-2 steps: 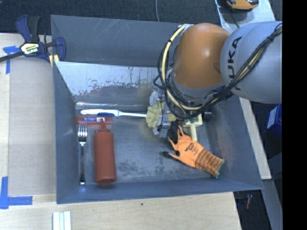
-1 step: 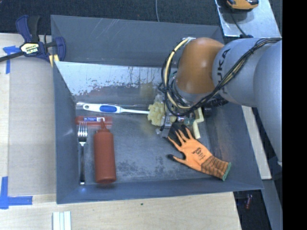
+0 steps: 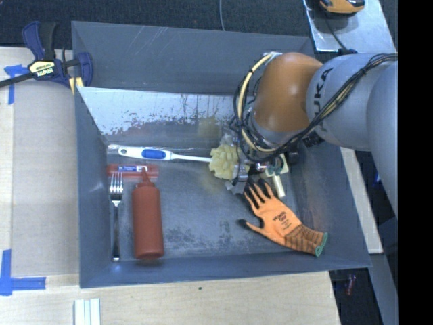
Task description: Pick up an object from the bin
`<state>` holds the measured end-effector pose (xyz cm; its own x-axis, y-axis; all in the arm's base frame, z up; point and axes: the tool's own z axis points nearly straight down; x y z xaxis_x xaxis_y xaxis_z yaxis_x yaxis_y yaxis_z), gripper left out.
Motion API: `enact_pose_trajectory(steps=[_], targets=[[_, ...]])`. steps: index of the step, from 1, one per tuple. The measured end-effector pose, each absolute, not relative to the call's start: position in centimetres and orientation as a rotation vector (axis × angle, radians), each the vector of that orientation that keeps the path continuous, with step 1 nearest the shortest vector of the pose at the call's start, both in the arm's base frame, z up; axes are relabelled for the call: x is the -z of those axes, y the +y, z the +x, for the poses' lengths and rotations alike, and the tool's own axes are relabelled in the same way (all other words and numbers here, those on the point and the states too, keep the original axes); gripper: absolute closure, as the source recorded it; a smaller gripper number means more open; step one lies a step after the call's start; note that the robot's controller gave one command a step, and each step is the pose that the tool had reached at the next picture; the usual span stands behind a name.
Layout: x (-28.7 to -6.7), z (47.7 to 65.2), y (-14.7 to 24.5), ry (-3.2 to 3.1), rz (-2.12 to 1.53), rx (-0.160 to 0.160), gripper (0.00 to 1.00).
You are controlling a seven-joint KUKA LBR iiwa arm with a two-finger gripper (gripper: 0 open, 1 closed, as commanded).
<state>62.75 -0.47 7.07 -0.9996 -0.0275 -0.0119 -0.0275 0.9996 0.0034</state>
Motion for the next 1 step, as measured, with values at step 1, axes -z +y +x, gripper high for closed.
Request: enact_pose_trajectory(steps=[1], targets=[[-6.36, 62.54, 0.07, 3.14, 0.004, -0.005, 0.0]])
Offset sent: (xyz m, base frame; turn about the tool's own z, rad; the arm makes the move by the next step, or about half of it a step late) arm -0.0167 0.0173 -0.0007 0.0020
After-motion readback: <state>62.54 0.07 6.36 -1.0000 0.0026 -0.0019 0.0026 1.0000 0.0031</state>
